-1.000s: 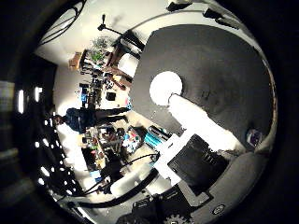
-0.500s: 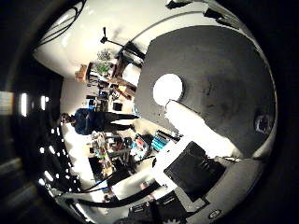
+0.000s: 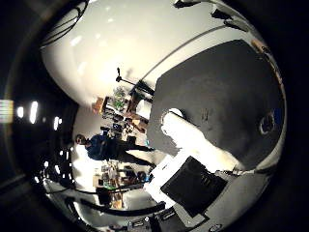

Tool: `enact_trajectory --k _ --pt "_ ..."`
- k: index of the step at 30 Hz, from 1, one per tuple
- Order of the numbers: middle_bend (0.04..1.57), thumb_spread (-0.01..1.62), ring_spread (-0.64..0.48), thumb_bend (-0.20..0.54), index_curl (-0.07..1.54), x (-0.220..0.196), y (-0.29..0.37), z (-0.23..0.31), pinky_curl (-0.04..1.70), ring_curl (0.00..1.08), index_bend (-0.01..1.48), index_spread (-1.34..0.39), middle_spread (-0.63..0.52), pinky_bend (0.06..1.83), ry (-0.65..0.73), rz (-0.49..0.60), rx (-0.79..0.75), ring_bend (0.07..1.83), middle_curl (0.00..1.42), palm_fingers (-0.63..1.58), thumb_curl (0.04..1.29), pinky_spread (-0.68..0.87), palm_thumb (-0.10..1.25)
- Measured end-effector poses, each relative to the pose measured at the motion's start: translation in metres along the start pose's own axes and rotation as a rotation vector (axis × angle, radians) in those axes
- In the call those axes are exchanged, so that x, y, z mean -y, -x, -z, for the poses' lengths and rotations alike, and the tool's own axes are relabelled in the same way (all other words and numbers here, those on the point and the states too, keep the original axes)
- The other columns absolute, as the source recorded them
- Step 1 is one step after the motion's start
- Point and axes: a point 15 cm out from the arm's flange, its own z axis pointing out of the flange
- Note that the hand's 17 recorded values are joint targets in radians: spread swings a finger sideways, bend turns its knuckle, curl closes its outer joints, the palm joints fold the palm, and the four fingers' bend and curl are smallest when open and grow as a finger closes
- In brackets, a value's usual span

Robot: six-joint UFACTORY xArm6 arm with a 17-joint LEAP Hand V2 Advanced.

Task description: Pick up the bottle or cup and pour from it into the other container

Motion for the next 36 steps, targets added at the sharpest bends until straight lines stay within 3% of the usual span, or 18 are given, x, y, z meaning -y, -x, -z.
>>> enact_trajectory --k 7,18,28,36 --pt "0.48 1.09 -0.03 -0.022 0.36 0.017 -0.046 0.022 -0.02 0.17 0.19 -0.34 -0.10 1.00 -0.212 -0.120 0.152 0.86 0.40 0.45 0.35 0.39 0.60" --pt "0.49 1.10 -0.01 -0.023 0.34 -0.006 -0.133 0.029 -0.01 0.16 0.18 -0.29 -0.08 1.05 -0.318 -0.258 0.246 0.90 0.39 0.37 0.35 0.39 0.57" --pt "0.49 1.11 0.02 -0.021 0.35 -0.015 -0.181 0.028 -0.01 0.16 0.18 -0.27 -0.07 1.07 -0.474 -0.260 0.343 0.90 0.39 0.34 0.35 0.38 0.57" --pt "0.48 1.11 0.03 -0.022 0.36 -0.035 -0.212 0.001 -0.01 0.16 0.19 -0.26 -0.07 1.05 -0.482 -0.280 0.406 0.87 0.39 0.32 0.36 0.38 0.58"
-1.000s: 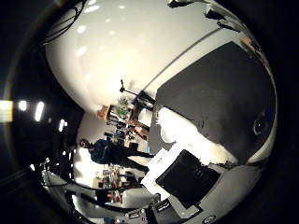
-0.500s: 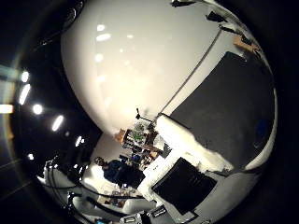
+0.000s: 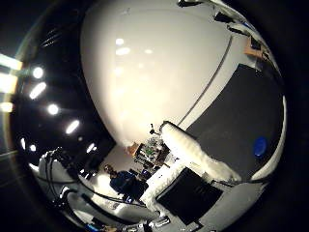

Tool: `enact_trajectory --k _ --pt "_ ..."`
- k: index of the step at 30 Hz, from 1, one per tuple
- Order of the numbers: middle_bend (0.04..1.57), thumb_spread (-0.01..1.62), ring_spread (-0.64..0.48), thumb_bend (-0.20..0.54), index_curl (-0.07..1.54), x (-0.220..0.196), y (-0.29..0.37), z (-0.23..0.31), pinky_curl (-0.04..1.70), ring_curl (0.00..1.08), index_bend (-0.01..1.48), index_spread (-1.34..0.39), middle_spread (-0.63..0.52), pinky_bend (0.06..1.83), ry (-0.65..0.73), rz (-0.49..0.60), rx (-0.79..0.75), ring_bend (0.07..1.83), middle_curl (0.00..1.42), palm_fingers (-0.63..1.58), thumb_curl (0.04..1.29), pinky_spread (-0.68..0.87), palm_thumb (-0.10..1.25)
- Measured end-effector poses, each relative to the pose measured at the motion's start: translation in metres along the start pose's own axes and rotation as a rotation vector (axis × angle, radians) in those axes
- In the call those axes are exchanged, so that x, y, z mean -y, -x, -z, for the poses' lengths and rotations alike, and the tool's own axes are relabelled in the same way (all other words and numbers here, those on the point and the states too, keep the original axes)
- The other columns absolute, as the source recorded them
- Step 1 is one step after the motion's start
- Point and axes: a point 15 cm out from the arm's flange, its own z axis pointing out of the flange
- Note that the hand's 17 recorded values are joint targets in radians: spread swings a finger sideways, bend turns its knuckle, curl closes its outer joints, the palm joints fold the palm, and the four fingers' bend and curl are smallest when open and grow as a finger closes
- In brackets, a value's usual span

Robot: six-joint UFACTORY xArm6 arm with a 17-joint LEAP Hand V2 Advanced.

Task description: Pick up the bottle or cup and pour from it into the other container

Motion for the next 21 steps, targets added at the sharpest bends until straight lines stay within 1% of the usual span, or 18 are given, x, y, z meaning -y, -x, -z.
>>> enact_trajectory --k 6,13,17,21 --pt "0.46 1.11 0.06 -0.025 0.36 -0.029 -0.042 0.010 -0.01 0.16 0.18 -0.26 -0.05 1.04 0.005 -0.082 0.035 0.83 0.39 0.28 0.36 0.39 0.58" --pt "0.44 1.11 0.08 -0.022 0.36 -0.058 -0.085 0.005 -0.01 0.16 0.18 -0.24 -0.03 1.02 0.042 -0.159 0.055 0.79 0.38 0.25 0.35 0.40 0.58" --pt "0.42 1.10 0.10 -0.025 0.35 -0.063 -0.103 0.004 -0.01 0.16 0.17 -0.25 -0.02 1.01 0.051 -0.166 0.049 0.76 0.38 0.22 0.35 0.41 0.57" --pt "0.34 1.09 0.11 -0.025 0.34 -0.070 -0.120 0.002 -0.01 0.16 0.18 -0.24 0.01 1.02 0.062 -0.177 0.034 0.71 0.36 0.14 0.35 0.42 0.56"
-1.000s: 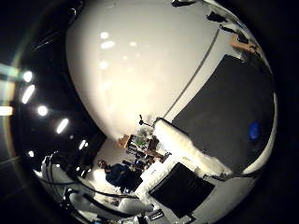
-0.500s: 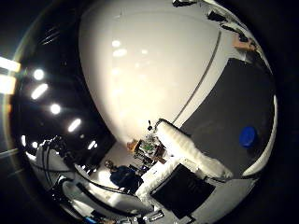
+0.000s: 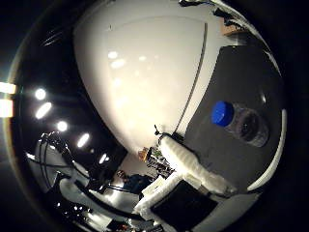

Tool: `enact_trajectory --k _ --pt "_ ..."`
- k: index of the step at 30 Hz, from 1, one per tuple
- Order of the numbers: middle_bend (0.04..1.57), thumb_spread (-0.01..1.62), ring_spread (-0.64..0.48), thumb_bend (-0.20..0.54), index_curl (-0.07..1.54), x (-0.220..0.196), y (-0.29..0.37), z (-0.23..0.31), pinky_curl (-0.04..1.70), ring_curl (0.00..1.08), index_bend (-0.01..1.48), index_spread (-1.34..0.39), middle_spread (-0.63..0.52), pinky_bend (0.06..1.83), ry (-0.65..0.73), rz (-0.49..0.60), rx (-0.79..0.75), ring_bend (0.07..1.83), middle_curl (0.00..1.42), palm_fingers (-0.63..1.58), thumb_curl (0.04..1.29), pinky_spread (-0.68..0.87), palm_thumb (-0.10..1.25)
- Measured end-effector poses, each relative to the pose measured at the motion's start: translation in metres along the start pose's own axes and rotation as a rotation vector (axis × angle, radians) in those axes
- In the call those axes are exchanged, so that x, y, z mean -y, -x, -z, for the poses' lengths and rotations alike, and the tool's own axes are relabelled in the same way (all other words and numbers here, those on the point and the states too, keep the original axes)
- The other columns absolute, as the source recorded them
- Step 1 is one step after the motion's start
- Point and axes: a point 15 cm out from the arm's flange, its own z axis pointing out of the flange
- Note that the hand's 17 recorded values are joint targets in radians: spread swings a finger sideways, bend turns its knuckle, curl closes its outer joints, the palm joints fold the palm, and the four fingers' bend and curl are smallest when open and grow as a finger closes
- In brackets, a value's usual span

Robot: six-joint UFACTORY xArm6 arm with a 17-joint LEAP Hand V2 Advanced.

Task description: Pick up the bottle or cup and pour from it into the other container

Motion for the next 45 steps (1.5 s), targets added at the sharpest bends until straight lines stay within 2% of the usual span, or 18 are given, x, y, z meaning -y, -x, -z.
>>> enact_trajectory --k 13,30,45 --pt "0.32 1.06 0.13 -0.024 0.31 0.001 -0.020 -0.032 -0.01 0.18 0.16 -0.23 0.04 0.99 0.046 -0.002 0.002 0.64 0.36 0.15 0.35 0.42 0.59" --pt "0.36 1.04 0.12 -0.024 0.31 -0.008 -0.007 -0.074 -0.01 0.20 0.17 -0.22 0.03 0.90 0.147 0.051 0.019 0.62 0.37 0.21 0.36 0.42 0.62" --pt "0.39 1.03 0.08 -0.022 0.34 -0.015 0.004 -0.070 -0.01 0.20 0.20 -0.23 0.02 0.87 0.194 0.068 -0.022 0.73 0.36 0.42 0.37 0.38 0.67"
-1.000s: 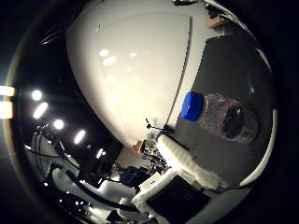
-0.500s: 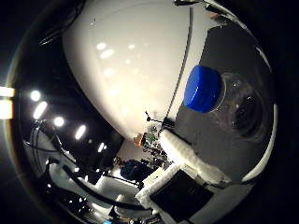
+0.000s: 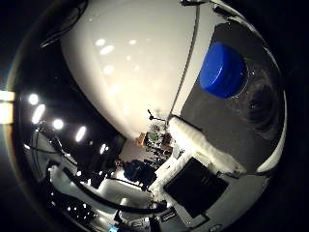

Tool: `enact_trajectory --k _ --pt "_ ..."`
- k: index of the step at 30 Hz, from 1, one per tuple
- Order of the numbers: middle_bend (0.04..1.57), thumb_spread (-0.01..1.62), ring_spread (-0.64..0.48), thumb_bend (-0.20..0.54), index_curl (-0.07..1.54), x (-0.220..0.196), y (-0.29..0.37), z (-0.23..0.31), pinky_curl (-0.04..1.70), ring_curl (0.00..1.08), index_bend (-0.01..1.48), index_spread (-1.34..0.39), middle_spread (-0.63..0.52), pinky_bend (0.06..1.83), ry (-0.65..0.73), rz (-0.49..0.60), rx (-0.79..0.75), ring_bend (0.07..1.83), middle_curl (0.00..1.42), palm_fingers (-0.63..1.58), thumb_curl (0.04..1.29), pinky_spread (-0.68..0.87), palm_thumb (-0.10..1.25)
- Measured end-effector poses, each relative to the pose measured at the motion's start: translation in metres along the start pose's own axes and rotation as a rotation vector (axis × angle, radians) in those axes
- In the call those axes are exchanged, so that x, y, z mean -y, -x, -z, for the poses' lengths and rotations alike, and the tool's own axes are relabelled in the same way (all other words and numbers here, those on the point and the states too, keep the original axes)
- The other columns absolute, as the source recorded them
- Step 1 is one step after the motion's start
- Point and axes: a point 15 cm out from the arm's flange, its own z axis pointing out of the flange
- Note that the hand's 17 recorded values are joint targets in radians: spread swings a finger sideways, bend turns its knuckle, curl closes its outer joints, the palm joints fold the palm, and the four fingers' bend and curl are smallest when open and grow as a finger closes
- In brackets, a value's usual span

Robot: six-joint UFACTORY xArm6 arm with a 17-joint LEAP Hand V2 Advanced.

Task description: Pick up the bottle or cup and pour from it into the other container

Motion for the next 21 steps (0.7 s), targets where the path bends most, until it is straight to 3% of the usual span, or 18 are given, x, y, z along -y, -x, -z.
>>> enact_trajectory --k 5,21 --pt "0.41 1.02 0.04 -0.025 0.37 -0.003 -0.002 0.000 -0.02 0.19 0.22 -0.26 -0.01 0.87 0.012 -0.002 -0.009 0.75 0.37 0.52 0.38 0.35 0.69" --pt "0.43 1.01 0.01 -0.025 0.41 -0.008 -0.008 -0.018 -0.02 0.17 0.20 -0.29 -0.04 0.87 0.069 -0.014 -0.001 0.81 0.38 0.52 0.39 0.28 0.70"
